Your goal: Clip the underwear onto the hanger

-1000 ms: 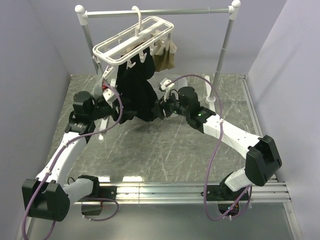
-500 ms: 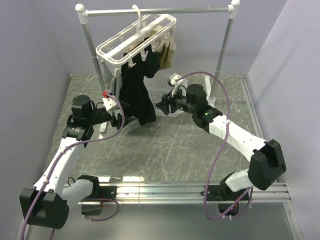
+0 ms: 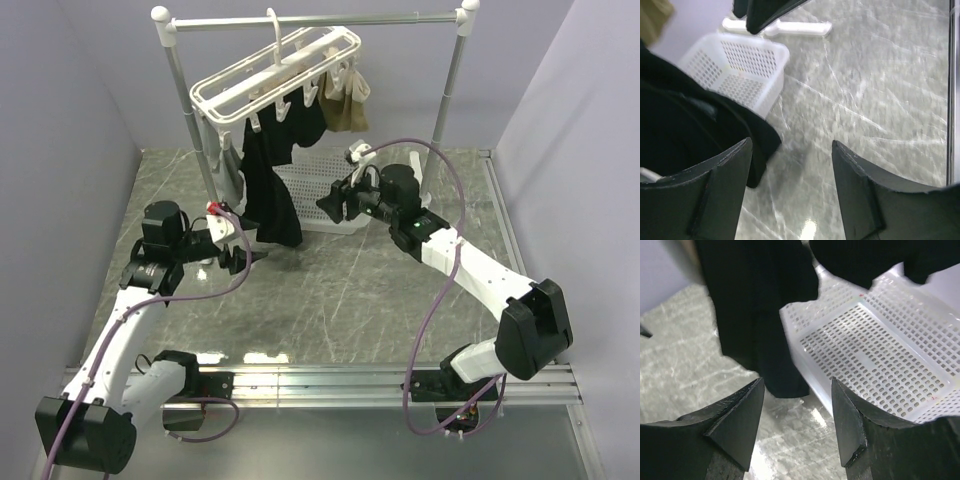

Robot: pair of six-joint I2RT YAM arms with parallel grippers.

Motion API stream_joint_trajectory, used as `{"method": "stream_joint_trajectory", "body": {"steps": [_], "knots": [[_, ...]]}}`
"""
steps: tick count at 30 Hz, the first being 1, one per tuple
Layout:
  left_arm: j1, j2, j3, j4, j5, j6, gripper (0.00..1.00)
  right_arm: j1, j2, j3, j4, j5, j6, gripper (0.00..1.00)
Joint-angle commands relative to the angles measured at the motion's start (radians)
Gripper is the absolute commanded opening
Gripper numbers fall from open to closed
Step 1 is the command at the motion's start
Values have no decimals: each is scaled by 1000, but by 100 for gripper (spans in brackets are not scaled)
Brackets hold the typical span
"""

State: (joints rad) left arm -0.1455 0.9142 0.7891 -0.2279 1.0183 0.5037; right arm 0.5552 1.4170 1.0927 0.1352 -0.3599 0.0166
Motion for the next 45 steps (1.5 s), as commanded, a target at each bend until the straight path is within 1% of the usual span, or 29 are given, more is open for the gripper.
{"method": "stream_joint_trajectory", "body": {"steps": [1,2,4,5,6,7,8,9,10,11,12,13,15,16,18,19,20,22,23,26,31,32,35,36,37,38,39,42,45], "knots": [[-31,11,13,160,23,-109,69,-35,-13,55,89,-1,60,63],[-51,23,27,197,-3,-143,68,-41,-12,71,102,2,86,63],[-97,44,73,222,-52,-162,66,-63,-9,90,113,7,112,63],[-141,58,79,266,-120,-207,65,-66,-7,110,122,12,130,63],[-157,63,78,359,-139,-230,65,-72,-4,121,127,16,138,63],[-167,69,75,408,-155,-255,65,-77,-4,130,133,27,154,63],[-198,84,73,456,-179,-310,65,-83,-1,151,141,33,161,62],[-216,98,79,543,-240,-332,65,-89,5,163,145,38,169,62],[-259,136,88,576,-282,-352,64,-90,7,174,145,47,183,62],[-282,158,101,608,-325,-384,63,-95,16,197,152,56,190,62],[-302,184,126,634,-410,-399,62,-97,19,208,152,64,197,62],[-321,208,139,695,-450,-416,61,-98,22,222,149,78,201,62],[-370,277,177,746,-541,-456,61,-101,29,252,139,98,210,62],[-391,322,189,800,-605,-468,61,-103,30,262,138,101,209,63],[-404,365,229,837,-681,-497,61,-109,33,279,139,104,210,63],[-410,405,242,851,-748,-536,61,-112,31,283,141,107,212,63],[-408,425,254,881,-780,-557,61,-113,30,291,145,113,212,63],[-410,481,294,906,-842,-567,62,-115,27,299,144,145,212,63],[-411,501,309,921,-898,-576,62,-115,22,300,149,153,209,63],[-413,572,367,943,-977,-587,62,-118,11,296,156,183,206,63],[-428,643,410,1013,-1014,-561,61,-127,-1,276,159,207,220,63],[-431,650,420,1024,-1049,-542,60,-132,-3,274,159,208,220,63],[-448,681,446,1042,-1075,-515,61,-138,-1,271,159,217,226,63],[-454,689,452,1044,-1113,-516,60,-140,-1,271,159,222,227,63],[-462,702,460,1052,-1132,-480,59,-138,0,274,161,226,230,62],[-463,709,478,1052,-1153,-464,57,-141,5,277,159,234,230,62],[-468,715,487,1050,-1205,-458,56,-141,7,279,159,236,233,62],[-479,747,539,1006,-1303,-453,50,-146,13,289,159,239,240,62],[-482,746,544,975,-1319,-456,50,-146,16,296,161,240,243,61]]}}
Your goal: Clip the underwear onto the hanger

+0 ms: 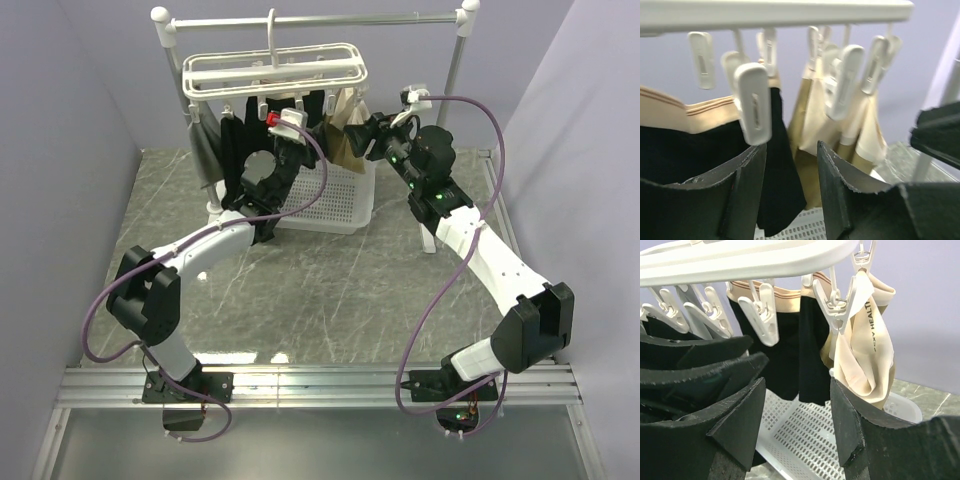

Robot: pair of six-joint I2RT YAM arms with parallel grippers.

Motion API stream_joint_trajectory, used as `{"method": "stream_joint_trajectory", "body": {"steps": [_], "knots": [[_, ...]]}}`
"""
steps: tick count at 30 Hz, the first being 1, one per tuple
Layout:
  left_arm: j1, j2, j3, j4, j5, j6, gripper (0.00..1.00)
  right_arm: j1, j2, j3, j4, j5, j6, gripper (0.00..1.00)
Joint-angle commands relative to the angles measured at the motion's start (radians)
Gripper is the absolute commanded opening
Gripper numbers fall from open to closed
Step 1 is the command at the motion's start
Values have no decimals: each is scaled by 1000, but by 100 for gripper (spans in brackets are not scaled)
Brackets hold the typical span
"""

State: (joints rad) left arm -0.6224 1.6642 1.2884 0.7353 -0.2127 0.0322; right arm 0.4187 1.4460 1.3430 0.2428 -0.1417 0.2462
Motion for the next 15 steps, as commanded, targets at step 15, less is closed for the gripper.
{"method": "stream_joint_trajectory", "body": {"steps": [15], "knots": [[-13,-40,-1,10,-154,72,57,-26,5,51,67,1,39,61]]}}
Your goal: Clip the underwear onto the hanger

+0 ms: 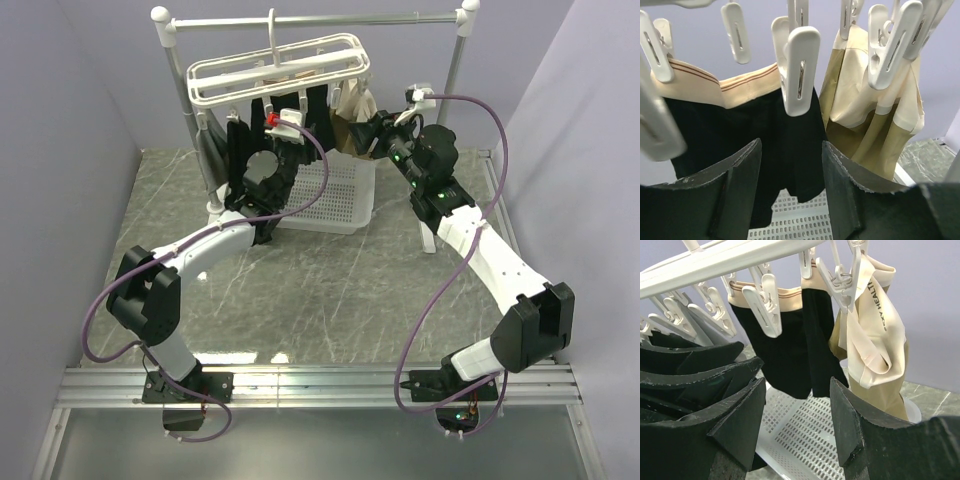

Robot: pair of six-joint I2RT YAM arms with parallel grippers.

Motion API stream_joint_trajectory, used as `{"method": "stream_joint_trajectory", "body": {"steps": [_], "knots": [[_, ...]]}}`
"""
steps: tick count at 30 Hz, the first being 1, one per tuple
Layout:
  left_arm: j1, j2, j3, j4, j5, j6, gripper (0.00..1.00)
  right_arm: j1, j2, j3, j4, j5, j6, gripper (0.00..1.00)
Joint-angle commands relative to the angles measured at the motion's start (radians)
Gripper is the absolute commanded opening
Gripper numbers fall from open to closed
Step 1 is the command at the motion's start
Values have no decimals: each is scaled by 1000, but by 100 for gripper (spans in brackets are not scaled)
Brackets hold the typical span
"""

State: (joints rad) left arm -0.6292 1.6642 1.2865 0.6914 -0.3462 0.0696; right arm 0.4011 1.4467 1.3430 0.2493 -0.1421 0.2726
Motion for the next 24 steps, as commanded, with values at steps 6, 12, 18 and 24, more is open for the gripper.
{"method": "stream_joint_trajectory", "body": {"steps": [6,12,18,24], "knots": [[-7,-34,-15,138,15,70,57,-10,11,56,61,-7,16,61],[-7,-9,25,177,10,91,57,-10,6,50,56,-11,16,61],[-9,17,69,198,12,107,55,-10,0,47,57,-27,16,61],[-7,42,100,192,19,102,40,-11,-6,39,67,-36,16,61]]}}
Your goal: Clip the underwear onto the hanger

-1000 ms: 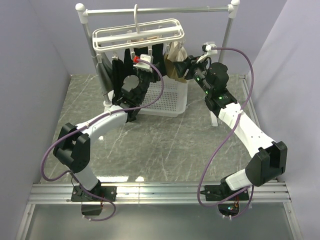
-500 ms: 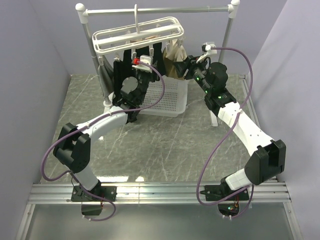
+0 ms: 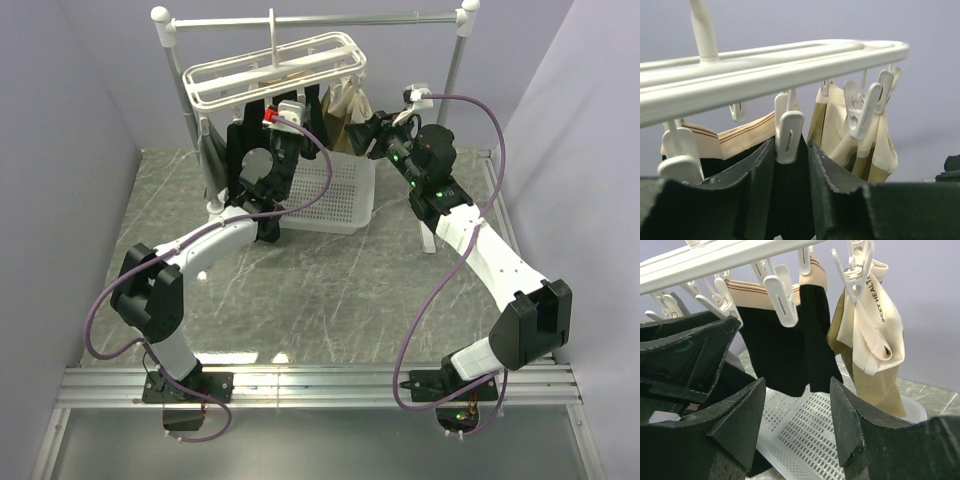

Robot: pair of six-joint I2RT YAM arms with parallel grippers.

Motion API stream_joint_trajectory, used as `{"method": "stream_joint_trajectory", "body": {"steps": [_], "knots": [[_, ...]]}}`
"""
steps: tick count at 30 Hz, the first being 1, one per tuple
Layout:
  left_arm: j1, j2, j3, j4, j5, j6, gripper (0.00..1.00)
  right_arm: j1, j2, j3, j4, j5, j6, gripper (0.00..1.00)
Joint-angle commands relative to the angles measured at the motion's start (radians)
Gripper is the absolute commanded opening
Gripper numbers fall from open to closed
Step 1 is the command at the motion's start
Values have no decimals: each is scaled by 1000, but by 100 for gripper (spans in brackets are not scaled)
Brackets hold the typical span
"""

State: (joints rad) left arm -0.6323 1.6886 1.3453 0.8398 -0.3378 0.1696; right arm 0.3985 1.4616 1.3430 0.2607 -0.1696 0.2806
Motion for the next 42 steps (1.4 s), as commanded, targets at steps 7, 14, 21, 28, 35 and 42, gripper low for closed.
{"method": "stream_joint_trajectory", "body": {"steps": [7,14,21,28,35,42], "knots": [[-4,16,43,33,28,-1,23,-10,-21,39,66,-33,15,61],[2,-24,18,19,74,-7,6,-9,5,71,83,-108,37,58],[31,-67,-12,-24,167,-44,1,-9,81,171,89,-215,89,59],[59,-110,-57,-24,266,-68,0,-10,170,295,100,-379,146,63],[74,-147,-90,-24,330,-65,0,-10,241,361,124,-438,173,70],[85,-168,-112,-64,424,-55,0,-4,272,403,132,-446,175,73]]}}
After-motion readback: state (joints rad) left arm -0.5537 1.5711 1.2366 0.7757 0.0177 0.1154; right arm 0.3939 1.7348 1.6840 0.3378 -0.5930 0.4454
